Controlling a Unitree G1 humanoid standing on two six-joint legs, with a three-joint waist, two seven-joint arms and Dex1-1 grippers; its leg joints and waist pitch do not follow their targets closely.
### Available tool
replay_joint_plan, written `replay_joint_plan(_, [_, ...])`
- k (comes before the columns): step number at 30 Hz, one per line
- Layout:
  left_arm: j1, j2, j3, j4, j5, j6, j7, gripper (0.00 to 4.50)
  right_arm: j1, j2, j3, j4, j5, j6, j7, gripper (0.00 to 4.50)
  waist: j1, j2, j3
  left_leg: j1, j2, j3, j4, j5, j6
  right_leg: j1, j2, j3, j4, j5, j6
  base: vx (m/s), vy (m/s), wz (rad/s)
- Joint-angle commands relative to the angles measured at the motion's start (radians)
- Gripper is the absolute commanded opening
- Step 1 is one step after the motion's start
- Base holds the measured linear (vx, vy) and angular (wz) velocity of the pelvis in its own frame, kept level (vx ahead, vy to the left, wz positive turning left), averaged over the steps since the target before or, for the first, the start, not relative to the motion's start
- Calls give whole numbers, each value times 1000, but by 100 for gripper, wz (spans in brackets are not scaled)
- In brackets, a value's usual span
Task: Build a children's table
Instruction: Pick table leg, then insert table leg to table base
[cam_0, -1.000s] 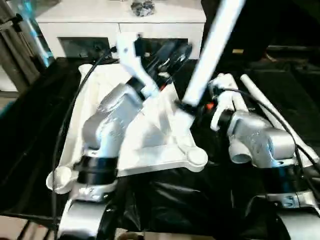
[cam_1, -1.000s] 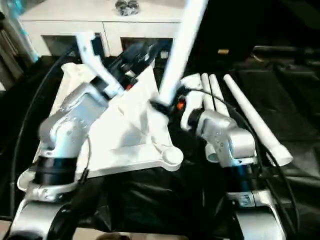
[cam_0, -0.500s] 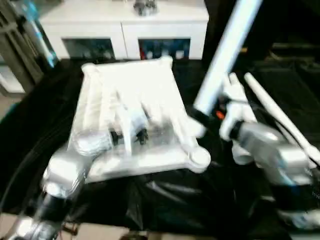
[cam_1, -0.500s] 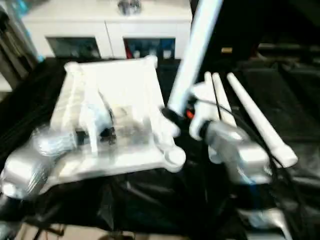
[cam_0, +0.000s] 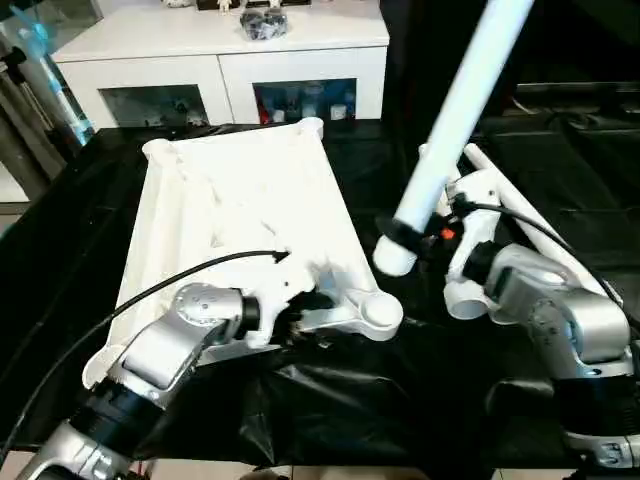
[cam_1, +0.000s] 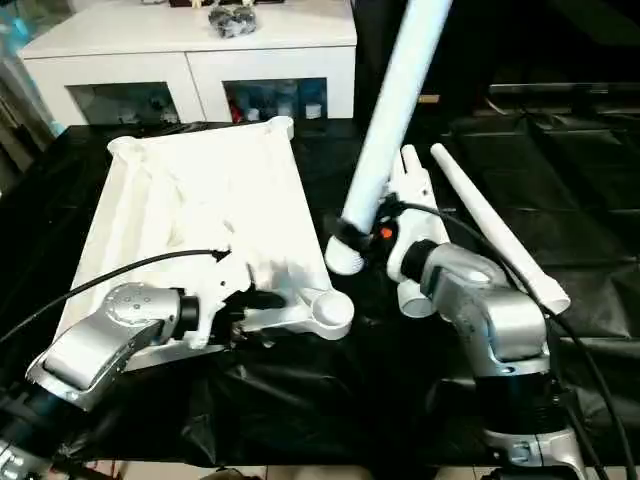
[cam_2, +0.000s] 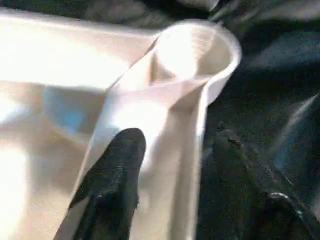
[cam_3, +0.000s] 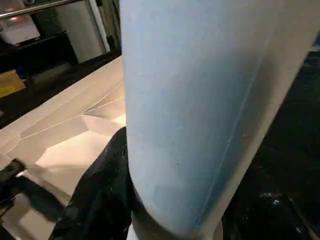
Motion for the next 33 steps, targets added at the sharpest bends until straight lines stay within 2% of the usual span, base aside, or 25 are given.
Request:
replay_joint_plan(1, [-10, 8, -1, 9, 5, 37, -17, 225, 6, -9, 11, -42, -1, 17, 12, 190, 1, -16, -73, 18, 47, -21, -68, -125, 29, 40, -73, 43, -73, -99, -209, 0, 0, 0])
replay_joint_plan(4, [-7, 6, 8, 13, -6, 50, -21, 204, 7, -15, 22, -46, 3, 26, 21, 190, 7, -13, -73, 18, 47, -20, -67, -115, 39, 39, -75, 43, -72, -87, -218, 0, 0, 0])
replay_joint_plan(10, [-15, 3, 1, 35, 16, -5, -42, 142, 20, -27, 42, -67, 28, 47, 65, 190, 8, -17, -69, 19, 49, -20, -70, -152, 32, 39, -78, 45, -79, -161, -205, 0, 0, 0])
replay_joint_plan(13, [-19, 5, -4, 39, 26, 2, -57, 122, 29, -40, 57, -78, 23, 56, 84, 190, 8, -15, -71, 18, 49, -22, -70, -139, 31, 40, -77, 44, -76, -145, -204, 0, 0, 0])
replay_joint_plan(14, [-20, 7, -4, 37, 25, 10, -60, 98, 30, -42, 59, -79, 23, 56, 87, 190, 8, -14, -70, 17, 49, -22, -70, -136, 32, 40, -77, 44, -75, -137, -206, 0, 0, 0])
replay_joint_plan(18, [-25, 18, -18, 34, 35, 19, -77, 78, 29, -54, 65, -78, 20, 56, 101, 190, 8, -13, -70, 17, 49, -22, -69, -138, 34, 40, -77, 44, -76, -132, -211, 0, 0, 0])
replay_joint_plan(20, [-23, 18, -14, 21, 35, 56, -73, 51, 32, -65, 71, -78, 14, 55, 112, 190, 8, -13, -71, 18, 48, -22, -69, -137, 33, 40, -77, 44, -75, -130, -213, 0, 0, 0])
replay_joint_plan(22, [-22, 15, -9, 17, 31, 69, -67, 44, 33, -67, 73, -78, 15, 57, 114, 190, 8, -13, -70, 18, 49, -21, -68, -138, 33, 40, -77, 44, -75, -127, -217, 0, 0, 0])
replay_joint_plan(23, [-24, 4, 0, 8, 25, 98, -52, 25, 36, -74, 82, -79, 15, 61, 125, 190, 7, -16, -70, 18, 48, -20, -68, -139, 33, 41, -76, 44, -76, -131, -218, 0, 0, 0])
replay_joint_plan(27, [-29, -36, 25, -9, 9, 144, -15, 4, 41, -88, 102, -66, 0, 59, 140, 190, 8, -19, -71, 14, 48, -21, -66, -119, 43, 44, -77, 43, -74, -118, -224, 0, 0, 0])
replay_joint_plan(30, [-36, -61, 25, -21, 15, 161, 13, 0, 33, -93, 111, -42, -13, 54, 140, 190, 4, -24, -73, 11, 47, -21, -63, -93, 58, 46, -77, 43, -71, -85, -230, 0, 0, 0])
replay_joint_plan(31, [-42, -81, 25, -27, 28, 176, 47, 0, 25, -99, 117, -30, -19, 57, 140, 190, 3, -30, -74, 11, 46, -20, -62, -86, 63, 47, -77, 43, -71, -77, -231, 0, 0, 0])
replay_joint_plan(33, [-48, -94, 27, -32, 32, 189, 64, 0, 20, -105, 121, -25, -22, 59, 145, 190, 4, -30, -74, 9, 46, -20, -59, -65, 78, 49, -77, 42, -69, -62, -233, 0, 0, 0])
